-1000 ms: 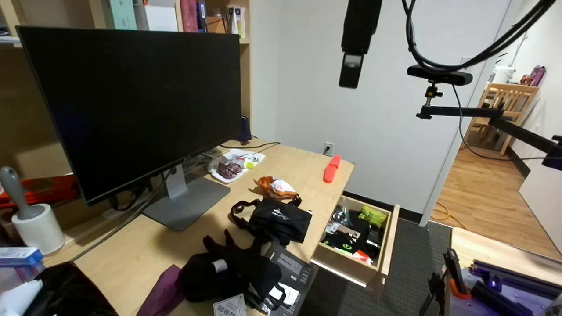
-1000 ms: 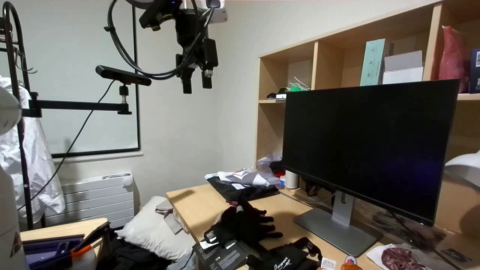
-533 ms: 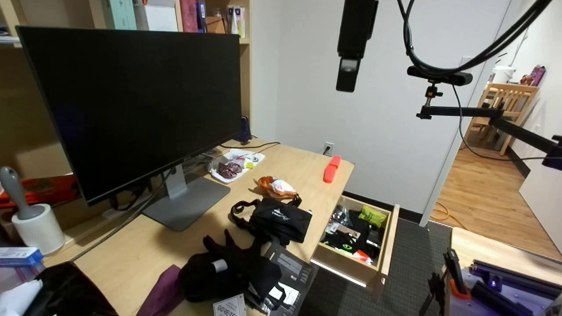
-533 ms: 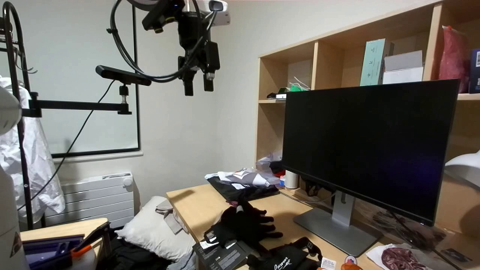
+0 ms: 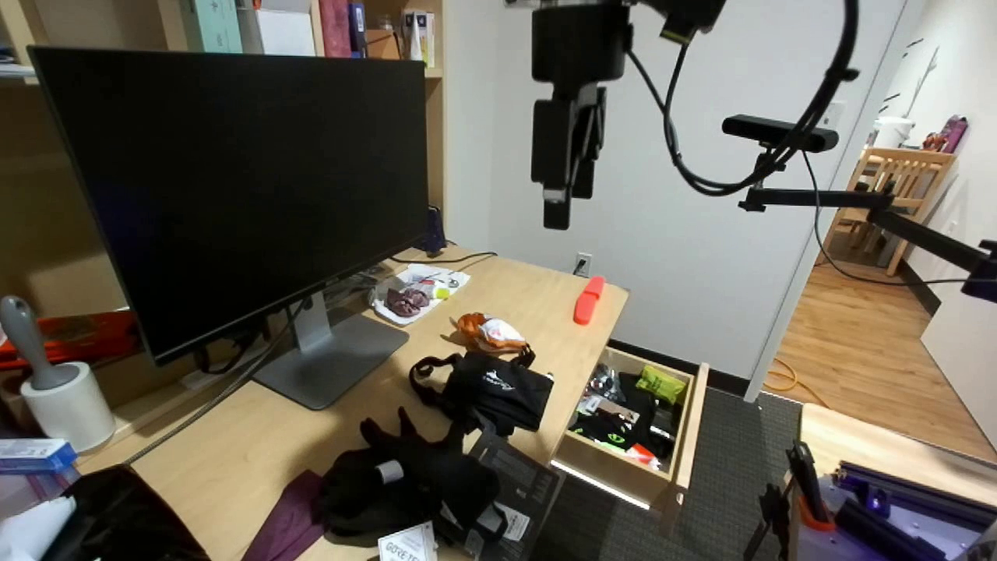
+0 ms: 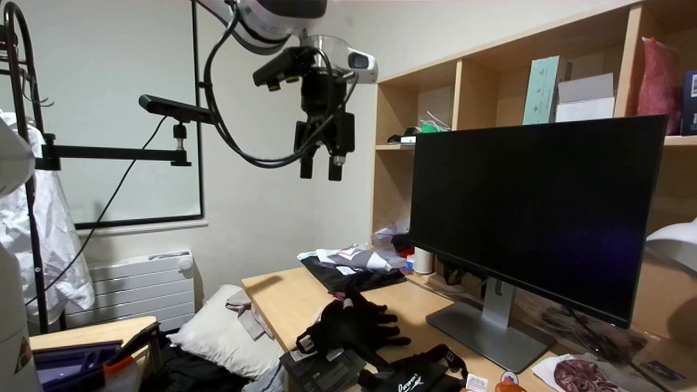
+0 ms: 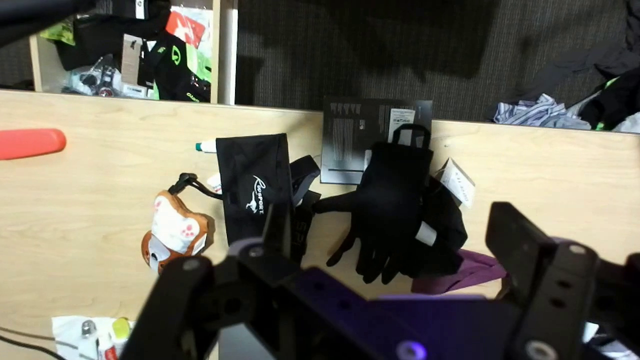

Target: Put the black purse in the top drawer

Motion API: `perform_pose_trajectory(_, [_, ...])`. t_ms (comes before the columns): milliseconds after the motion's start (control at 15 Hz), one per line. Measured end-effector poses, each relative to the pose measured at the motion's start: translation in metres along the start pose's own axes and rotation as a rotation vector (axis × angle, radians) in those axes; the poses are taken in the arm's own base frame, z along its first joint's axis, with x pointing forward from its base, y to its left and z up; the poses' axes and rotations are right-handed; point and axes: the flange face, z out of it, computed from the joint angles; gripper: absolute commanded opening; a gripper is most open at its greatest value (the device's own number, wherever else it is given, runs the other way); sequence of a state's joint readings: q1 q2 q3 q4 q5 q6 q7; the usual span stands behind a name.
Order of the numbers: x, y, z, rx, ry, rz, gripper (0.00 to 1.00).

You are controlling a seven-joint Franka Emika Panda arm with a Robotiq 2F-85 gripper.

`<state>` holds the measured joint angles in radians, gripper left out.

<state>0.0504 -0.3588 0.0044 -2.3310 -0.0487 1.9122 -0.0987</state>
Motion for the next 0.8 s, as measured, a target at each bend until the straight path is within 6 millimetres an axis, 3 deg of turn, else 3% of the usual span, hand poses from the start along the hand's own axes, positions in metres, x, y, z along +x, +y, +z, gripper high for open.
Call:
perform_pose_trajectory(333, [0.037,0.03,0.063,0.016,-0.003,0.052,1.0])
perform_pose_trajectory(800, [0.068,0.069,0.139,0.025,-0.029,0.123,1.0])
